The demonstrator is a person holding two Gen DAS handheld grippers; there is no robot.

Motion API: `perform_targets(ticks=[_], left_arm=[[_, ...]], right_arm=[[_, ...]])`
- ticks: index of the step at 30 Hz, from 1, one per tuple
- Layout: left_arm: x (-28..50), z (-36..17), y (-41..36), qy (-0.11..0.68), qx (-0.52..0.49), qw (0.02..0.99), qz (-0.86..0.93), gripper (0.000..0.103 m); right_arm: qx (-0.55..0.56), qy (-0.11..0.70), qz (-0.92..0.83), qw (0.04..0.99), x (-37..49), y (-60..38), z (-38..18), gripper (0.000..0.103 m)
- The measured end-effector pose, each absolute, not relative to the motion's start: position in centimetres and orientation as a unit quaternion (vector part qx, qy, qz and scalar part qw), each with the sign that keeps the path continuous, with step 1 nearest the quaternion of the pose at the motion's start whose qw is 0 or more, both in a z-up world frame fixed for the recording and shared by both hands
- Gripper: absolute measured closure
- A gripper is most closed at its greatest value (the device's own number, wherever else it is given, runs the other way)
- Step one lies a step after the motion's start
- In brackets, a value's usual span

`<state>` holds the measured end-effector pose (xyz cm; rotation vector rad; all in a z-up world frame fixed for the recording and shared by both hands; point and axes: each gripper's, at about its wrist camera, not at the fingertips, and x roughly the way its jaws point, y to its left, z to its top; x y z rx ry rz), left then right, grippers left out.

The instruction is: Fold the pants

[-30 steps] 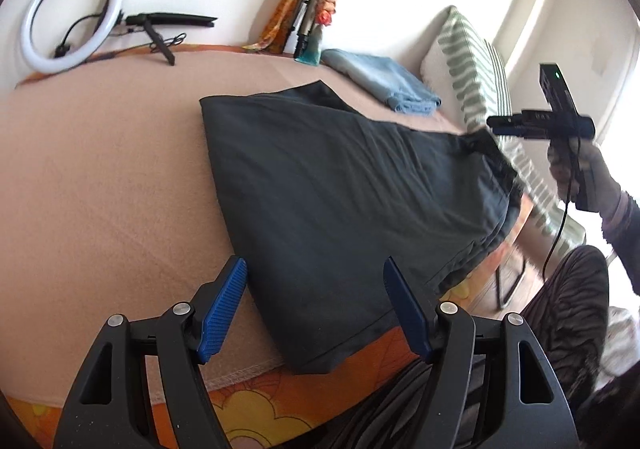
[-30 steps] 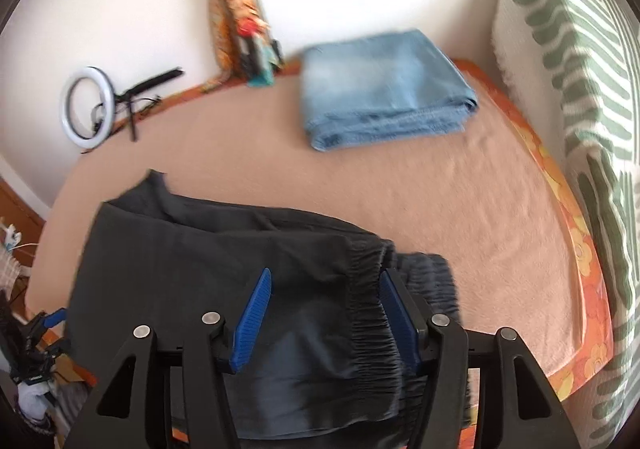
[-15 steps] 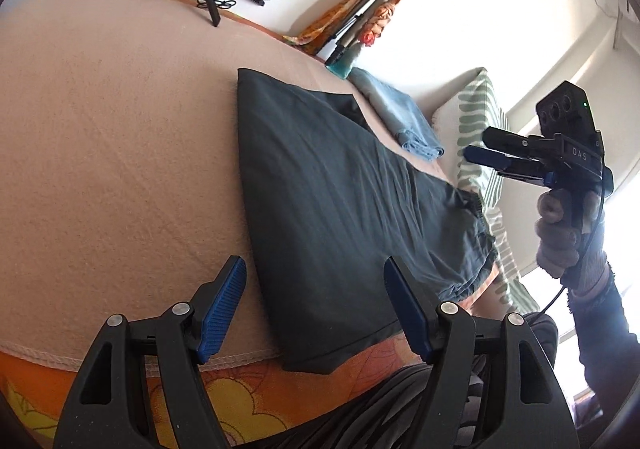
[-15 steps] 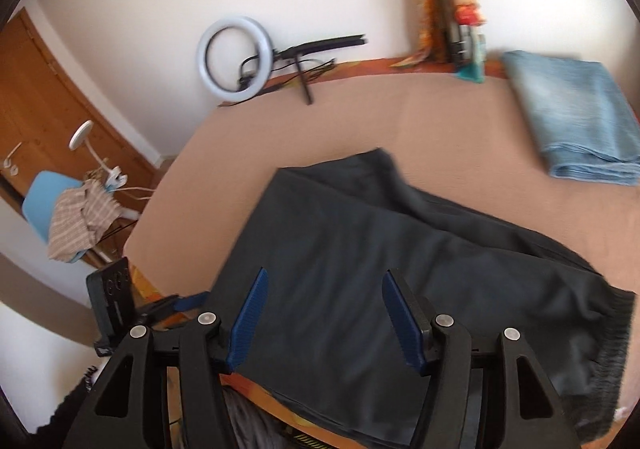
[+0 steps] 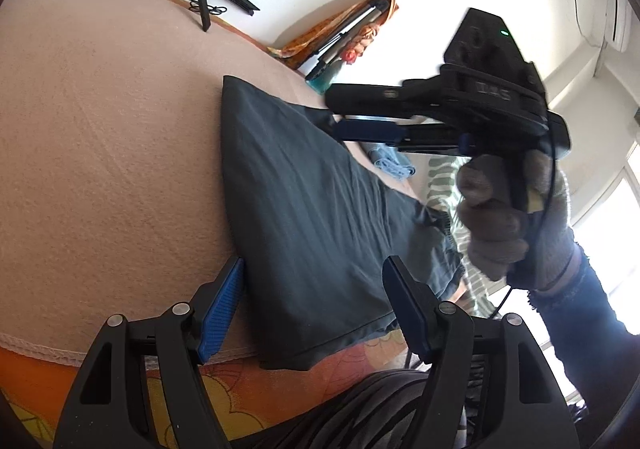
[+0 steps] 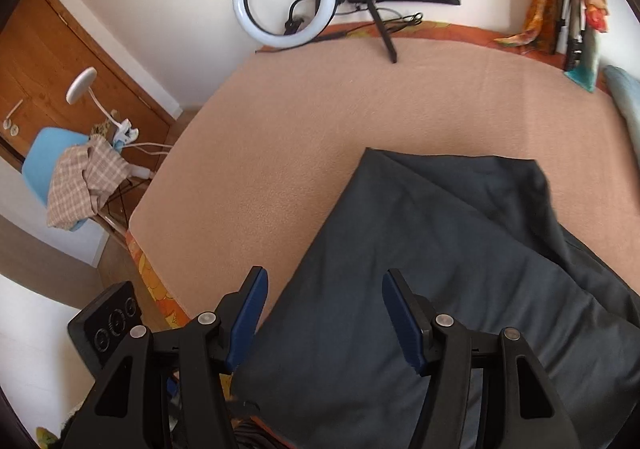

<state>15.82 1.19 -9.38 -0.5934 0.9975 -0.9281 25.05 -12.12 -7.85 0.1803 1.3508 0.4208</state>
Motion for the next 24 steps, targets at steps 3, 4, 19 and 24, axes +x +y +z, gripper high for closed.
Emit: perform_targets(ticks=[3, 4, 19, 24], left_arm=[[15.5, -9.1, 0.9, 0.445, -0.279, 0.734, -0.431, 0.033], [15.4, -8.9, 0.8, 0.441, -0.277, 0.735, -0.434, 0.034], [14.5, -8.1, 0.3, 0.428, -0.255, 0.748, -0.439, 0.034], [14.2, -7.3, -0.3, 0.423, -0.244, 0.756, -0.436, 0.034]], right_arm=[[0.066, 0.637, 0.188, 0.745, 26.3, -10.2, -9.3, 0.041], [0.063, 0.644, 0.187, 0.739, 26.8, -9.6, -9.9, 0.041], [-0.122, 0.705, 0.112, 0.69, 28.8, -3.6, -14.5, 0.052], [-0.14, 0.707, 0.117, 0.683, 28.6, -2.8, -14.7, 0.063]])
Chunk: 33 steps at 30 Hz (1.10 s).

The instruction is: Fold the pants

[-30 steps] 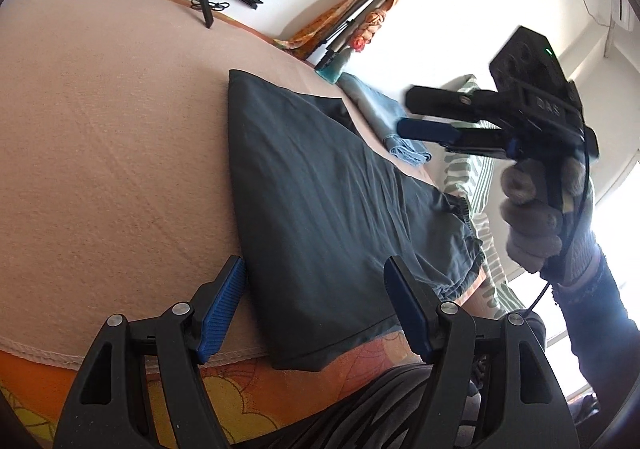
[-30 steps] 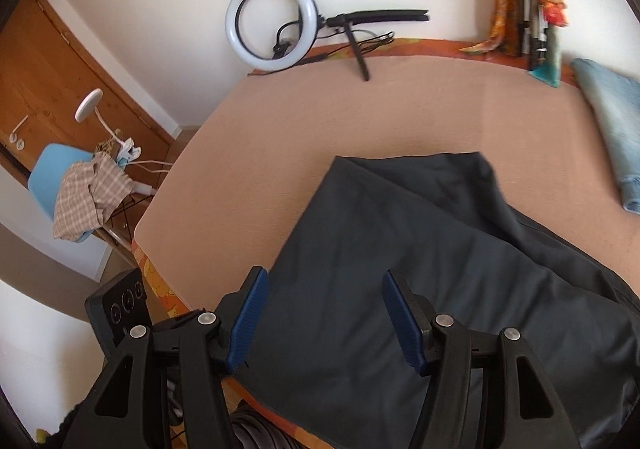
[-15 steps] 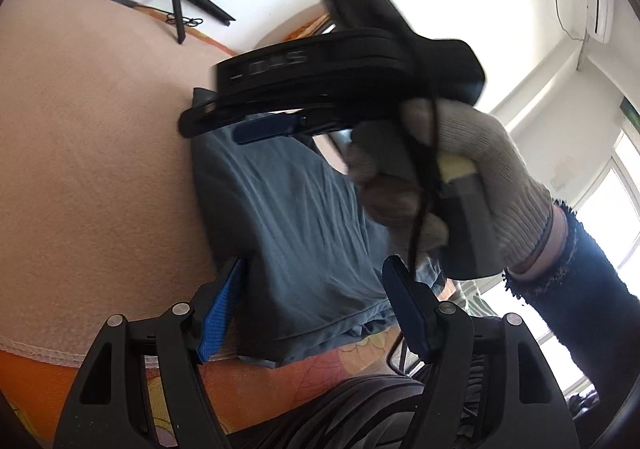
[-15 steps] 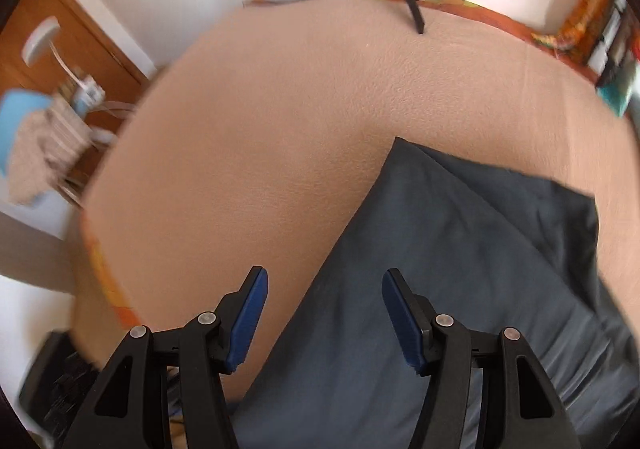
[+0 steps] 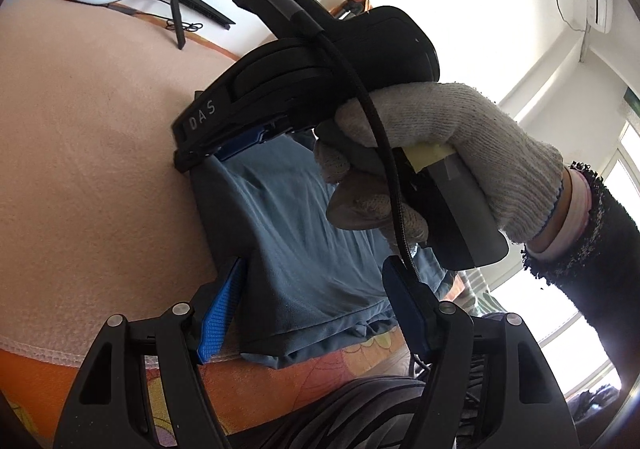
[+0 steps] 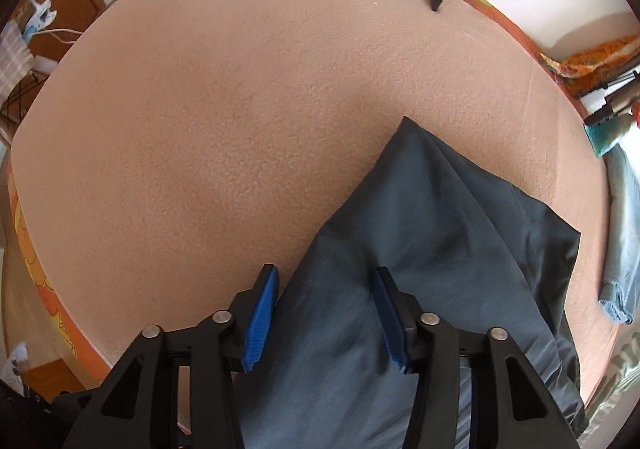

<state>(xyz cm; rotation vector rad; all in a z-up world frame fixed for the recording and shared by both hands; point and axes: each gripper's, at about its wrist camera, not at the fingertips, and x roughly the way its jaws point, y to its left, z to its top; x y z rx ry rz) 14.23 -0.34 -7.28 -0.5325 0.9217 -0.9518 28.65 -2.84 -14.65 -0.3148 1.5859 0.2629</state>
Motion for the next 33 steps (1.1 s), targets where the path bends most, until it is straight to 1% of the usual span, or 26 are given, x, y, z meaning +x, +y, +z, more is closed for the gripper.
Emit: perform_targets(ticks=[2, 3, 5, 6, 9, 12, 14, 15, 16, 18, 19, 20, 21, 22, 25, 26, 28, 31, 33], left_arm=[[14.0, -7.0, -0.4, 0.424, -0.237, 0.76, -0.433, 0.033], [13.7, -6.9, -0.4, 0.426, -0.231, 0.762, -0.43, 0.032], [13.9, -7.0, -0.7, 0.44, -0.226, 0.76, -0.422, 0.03], [14.1, -7.2, -0.9, 0.451, -0.226, 0.757, -0.415, 0.028], [15.0, -8.3, -1.6, 0.482, -0.234, 0.751, -0.385, 0.028], [15.2, -8.2, -2.0, 0.478, -0.249, 0.746, -0.392, 0.028], [15.2, -8.2, -2.0, 0.468, -0.255, 0.746, -0.4, 0.032], [15.2, -8.3, -2.0, 0.464, -0.262, 0.741, -0.408, 0.041], [15.2, -8.3, -1.9, 0.461, -0.267, 0.739, -0.413, 0.053], [14.9, -8.2, -1.9, 0.449, -0.267, 0.744, -0.416, 0.058], [14.7, -8.1, -1.9, 0.444, -0.268, 0.745, -0.421, 0.062], [14.5, -7.8, -2.0, 0.439, -0.266, 0.747, -0.424, 0.063], [14.3, -7.6, -2.0, 0.435, -0.262, 0.749, -0.425, 0.064], [14.1, -7.4, -2.1, 0.431, -0.258, 0.751, -0.428, 0.064], [13.7, -6.8, -2.2, 0.421, -0.245, 0.757, -0.436, 0.064], [13.6, -6.5, -2.3, 0.418, -0.24, 0.76, -0.437, 0.064], [13.2, -6.2, -2.3, 0.414, -0.234, 0.763, -0.439, 0.065], [12.8, -5.8, -2.6, 0.411, -0.226, 0.763, -0.445, 0.068], [12.6, -5.6, -2.8, 0.41, -0.216, 0.763, -0.45, 0.069]], right_arm=[[-0.138, 0.705, 0.112, 0.687, 28.8, -3.2, -14.4, 0.082], [-0.133, 0.703, 0.117, 0.689, 28.8, -3.4, -14.2, 0.085], [-0.128, 0.697, 0.126, 0.695, 28.6, -3.8, -13.8, 0.097], [-0.132, 0.692, 0.131, 0.698, 28.4, -3.9, -13.6, 0.097], [-0.115, 0.684, 0.135, 0.707, 28.2, -4.8, -12.9, 0.101], [-0.084, 0.678, 0.14, 0.716, 28.6, -6.0, -11.8, 0.102], [-0.068, 0.677, 0.143, 0.718, 28.7, -6.6, -11.3, 0.102], [-0.06, 0.678, 0.145, 0.718, 28.8, -7.0, -11.1, 0.102], [-0.056, 0.679, 0.147, 0.717, 28.9, -7.3, -10.9, 0.102], [-0.052, 0.681, 0.153, 0.714, 29.3, -8.3, -10.8, 0.099], [-0.053, 0.683, 0.156, 0.712, 29.4, -8.4, -10.8, 0.096], [-0.057, 0.686, 0.156, 0.709, 29.8, -8.5, -10.9, 0.091], [-0.059, 0.689, 0.157, 0.705, 29.8, -8.3, -10.7, 0.081], [-0.062, 0.689, 0.156, 0.705, 29.4, -8.1, -10.5, 0.063], [-0.081, 0.689, 0.146, 0.705, 29.2, -6.5, -10.9, 0.06], [-0.08, 0.694, 0.147, 0.7, 29.5, -6.4, -11.1, 0.055], [-0.1, 0.697, 0.148, 0.695, 30.0, -5.6, -11.8, 0.051], [-0.134, 0.699, 0.149, 0.686, 30.4, -4.2, -12.5, 0.05], [-0.149, 0.704, 0.144, 0.679, 30.4, -3.9, -13.2, 0.053]])
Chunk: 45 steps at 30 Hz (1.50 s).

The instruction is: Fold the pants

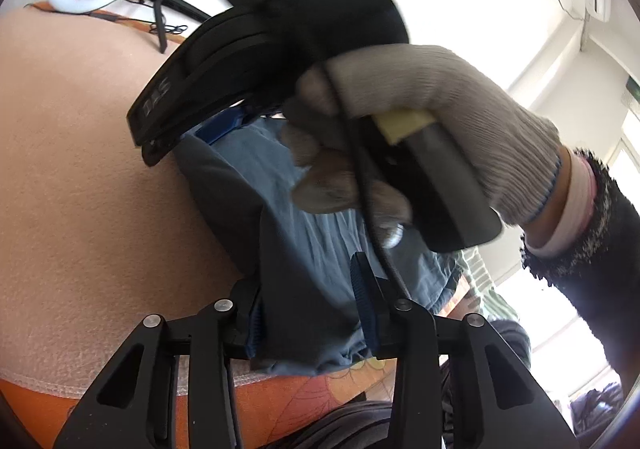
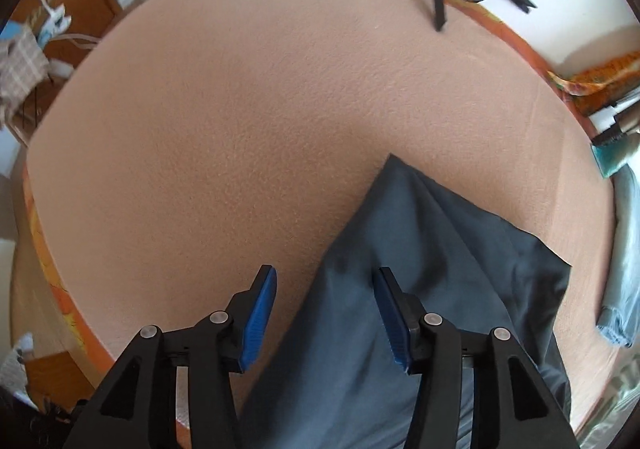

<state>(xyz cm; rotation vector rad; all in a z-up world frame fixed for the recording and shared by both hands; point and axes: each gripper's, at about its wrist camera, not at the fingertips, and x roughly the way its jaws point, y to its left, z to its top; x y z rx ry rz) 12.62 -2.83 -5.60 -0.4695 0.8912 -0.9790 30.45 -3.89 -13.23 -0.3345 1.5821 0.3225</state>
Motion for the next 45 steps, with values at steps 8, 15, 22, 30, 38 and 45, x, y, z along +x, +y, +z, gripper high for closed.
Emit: perform_targets(ticks=[8, 15, 22, 30, 38, 45], left_arm=[[12.9, -6.6, -1.5, 0.426, -0.228, 0.763, -0.429, 0.069], [14.3, -6.1, -1.5, 0.427, -0.211, 0.765, -0.433, 0.087], [13.3, -4.4, -2.9, 0.409, -0.186, 0.769, -0.454, 0.087], [12.8, 0.3, -4.8, 0.363, -0.157, 0.772, -0.497, 0.087], [12.1, 3.2, -8.5, 0.344, -0.13, 0.761, -0.535, 0.087], [11.6, 5.3, -13.5, 0.335, -0.091, 0.745, -0.569, 0.087]], right_arm=[[-0.093, 0.681, 0.134, 0.714, 30.1, -6.7, -11.9, 0.1], [-0.009, 0.646, 0.125, 0.753, 29.9, -9.6, -8.4, 0.101], [0.048, 0.62, 0.126, 0.773, 29.9, -11.5, -6.2, 0.101], [0.103, 0.579, 0.128, 0.799, 30.1, -15.2, -2.4, 0.101], [0.154, 0.537, 0.118, 0.821, 28.4, -20.7, 1.3, 0.101], [0.198, 0.505, 0.101, 0.834, 25.9, -26.8, 3.5, 0.101]])
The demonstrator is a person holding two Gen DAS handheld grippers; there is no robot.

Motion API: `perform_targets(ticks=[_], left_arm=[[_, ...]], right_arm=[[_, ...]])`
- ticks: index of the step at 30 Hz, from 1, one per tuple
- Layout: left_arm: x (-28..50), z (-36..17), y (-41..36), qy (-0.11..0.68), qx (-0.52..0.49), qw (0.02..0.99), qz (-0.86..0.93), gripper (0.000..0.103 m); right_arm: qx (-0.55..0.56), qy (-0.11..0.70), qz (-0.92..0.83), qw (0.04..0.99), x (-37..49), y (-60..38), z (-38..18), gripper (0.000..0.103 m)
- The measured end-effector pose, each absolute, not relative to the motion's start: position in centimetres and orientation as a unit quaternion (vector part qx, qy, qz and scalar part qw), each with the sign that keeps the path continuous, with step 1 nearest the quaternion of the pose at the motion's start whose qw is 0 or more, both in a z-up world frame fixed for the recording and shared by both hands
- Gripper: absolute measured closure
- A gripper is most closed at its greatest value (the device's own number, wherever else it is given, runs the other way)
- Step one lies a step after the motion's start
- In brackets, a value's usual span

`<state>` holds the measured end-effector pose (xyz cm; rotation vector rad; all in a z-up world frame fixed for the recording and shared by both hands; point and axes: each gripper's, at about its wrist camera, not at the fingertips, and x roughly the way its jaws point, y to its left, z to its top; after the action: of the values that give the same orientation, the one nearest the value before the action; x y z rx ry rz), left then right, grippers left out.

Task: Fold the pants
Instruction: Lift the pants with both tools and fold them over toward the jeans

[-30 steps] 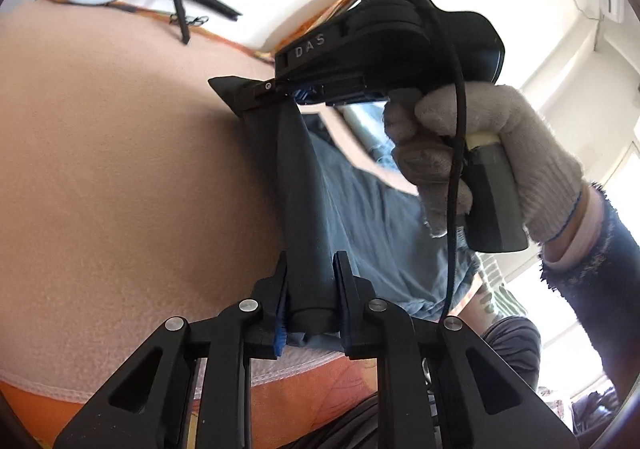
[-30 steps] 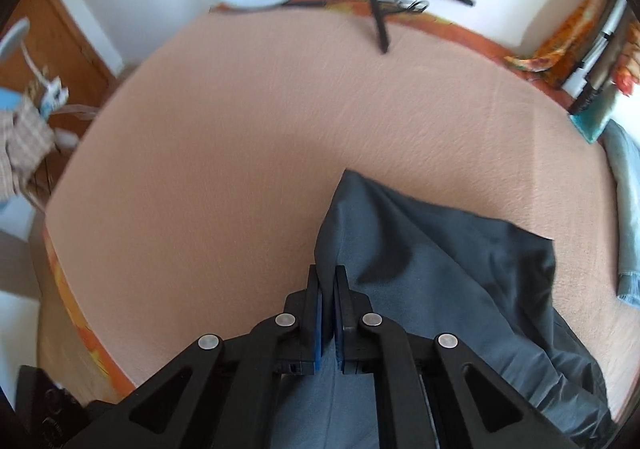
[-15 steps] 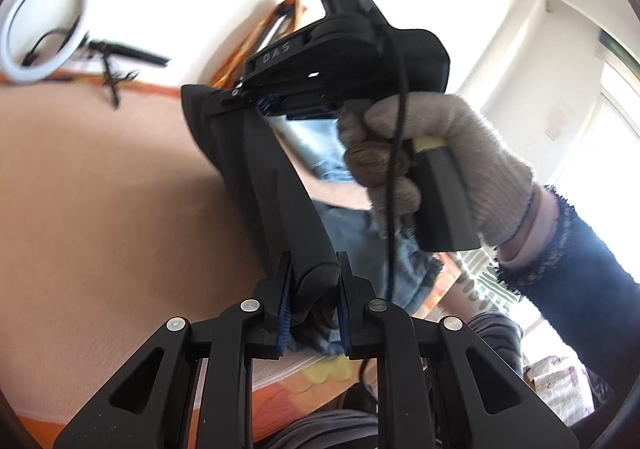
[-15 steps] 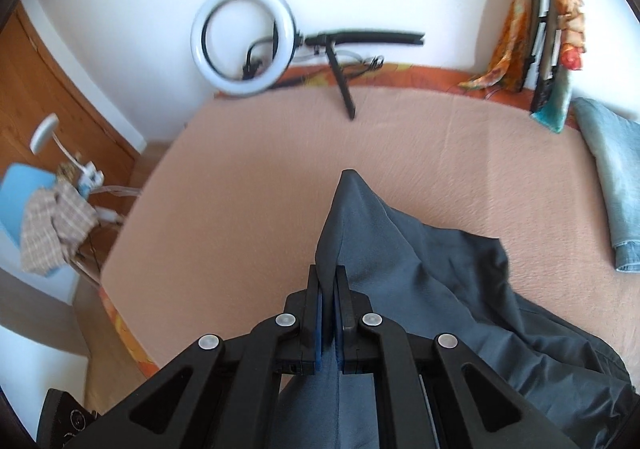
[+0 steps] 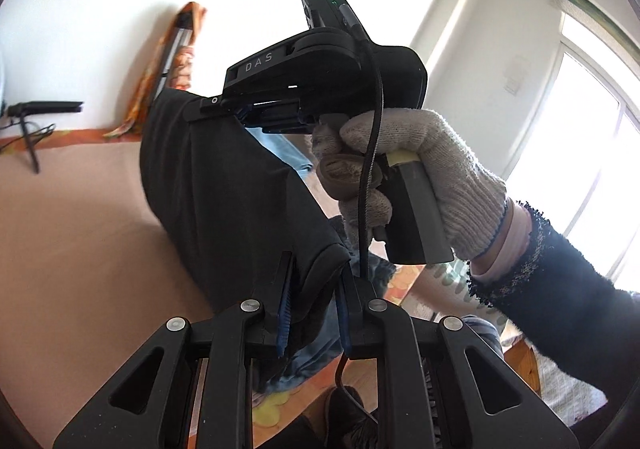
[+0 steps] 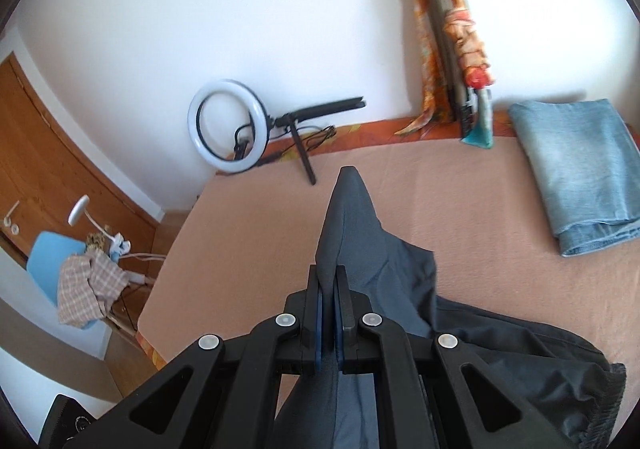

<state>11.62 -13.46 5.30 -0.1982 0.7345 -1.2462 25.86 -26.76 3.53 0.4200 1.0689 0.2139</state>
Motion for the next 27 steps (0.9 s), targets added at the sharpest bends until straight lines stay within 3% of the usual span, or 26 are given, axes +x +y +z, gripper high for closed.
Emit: perform_targets(ticks=[11, 27], left_arm=[[10.2, 5.9, -22.2, 0.349, -0.047, 0.704, -0.617, 0.087], [8.8, 2.1, -34.0, 0.39, 0.014, 0.645, -0.657, 0.088]], right_arm=[[0.27, 0.475, 0.05, 0.836, 20.8, -37.6, 3.0, 0.101], [0.323, 0.487, -0.008, 0.811, 15.5, -48.8, -3.0, 0.101]])
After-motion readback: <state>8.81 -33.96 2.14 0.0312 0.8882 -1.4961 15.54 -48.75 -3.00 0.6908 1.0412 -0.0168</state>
